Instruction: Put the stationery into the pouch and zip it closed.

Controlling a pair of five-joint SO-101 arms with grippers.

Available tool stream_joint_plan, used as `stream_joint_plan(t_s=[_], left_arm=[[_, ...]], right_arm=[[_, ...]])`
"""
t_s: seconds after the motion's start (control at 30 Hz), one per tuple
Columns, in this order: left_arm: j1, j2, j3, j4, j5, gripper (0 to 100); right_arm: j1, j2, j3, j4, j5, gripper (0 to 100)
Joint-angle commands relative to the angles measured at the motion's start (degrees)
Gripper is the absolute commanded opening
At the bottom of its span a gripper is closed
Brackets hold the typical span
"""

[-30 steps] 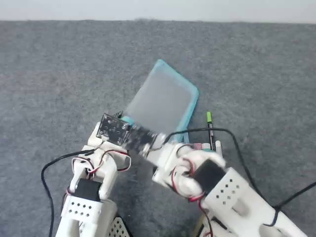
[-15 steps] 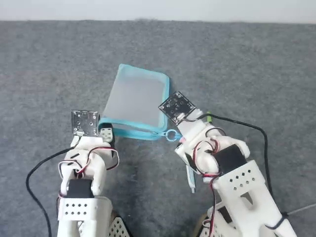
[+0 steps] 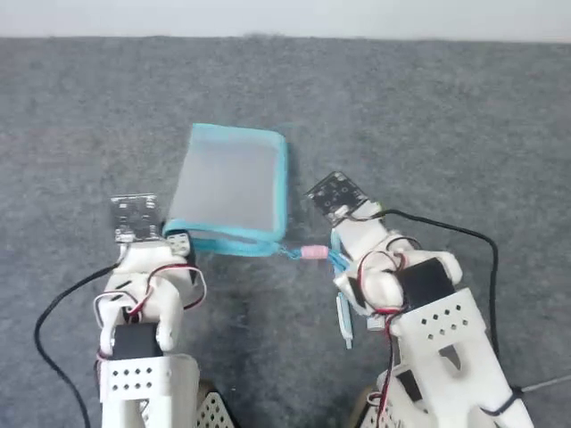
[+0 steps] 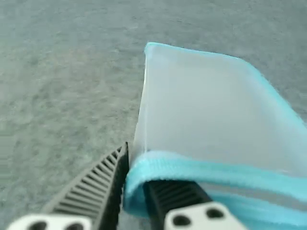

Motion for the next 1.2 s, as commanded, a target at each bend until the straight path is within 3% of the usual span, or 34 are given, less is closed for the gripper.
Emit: stream_joint_plan(t_s=[0.0, 0.1, 0.47, 0.87, 1.03, 1.17], left_arm=[[-2.02, 0.62, -4.09, -2.46, 1.76, 1], [-2.11, 0.62, -4.09, -2.46, 1.67, 1], [-2.11, 0.62, -4.09, -2.46, 1.49, 1], [-2.02, 0.62, -4.09, -2.55, 1.49, 1], [-2.02, 0.62, -4.09, -2.55, 1.49, 1], [-2.02, 0.62, -4.09, -2.55, 1.49, 1]], right_arm=[[5.93, 1.36, -2.20, 0.22, 0.62, 22.8], [10.59, 7.16, -1.93, 0.13, 2.46, 16.6], [19.65, 29.49, -0.79, -8.04, 1.85, 16.2], [19.65, 31.43, 7.30, -16.13, 2.29, 16.0], [19.65, 35.03, 7.03, -17.27, 2.29, 0.9], [19.65, 37.76, 6.15, -18.86, 2.29, 0.8]])
